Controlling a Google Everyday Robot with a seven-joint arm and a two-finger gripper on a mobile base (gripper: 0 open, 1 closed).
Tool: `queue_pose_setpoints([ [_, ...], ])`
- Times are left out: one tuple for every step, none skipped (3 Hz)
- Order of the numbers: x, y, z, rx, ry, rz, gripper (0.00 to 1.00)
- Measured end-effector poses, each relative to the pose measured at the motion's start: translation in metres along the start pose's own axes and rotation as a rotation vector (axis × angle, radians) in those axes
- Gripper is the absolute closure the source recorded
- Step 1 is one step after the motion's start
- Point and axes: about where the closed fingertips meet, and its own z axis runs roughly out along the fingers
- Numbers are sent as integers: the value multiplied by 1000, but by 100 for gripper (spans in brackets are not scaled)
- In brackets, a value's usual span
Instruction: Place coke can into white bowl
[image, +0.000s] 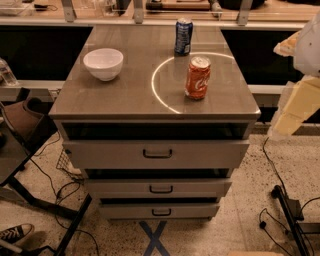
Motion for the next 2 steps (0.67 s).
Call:
queue_pose_setpoints([
  [6, -26, 2, 60, -111, 88, 0],
  [25, -69, 4, 154, -319, 256, 0],
])
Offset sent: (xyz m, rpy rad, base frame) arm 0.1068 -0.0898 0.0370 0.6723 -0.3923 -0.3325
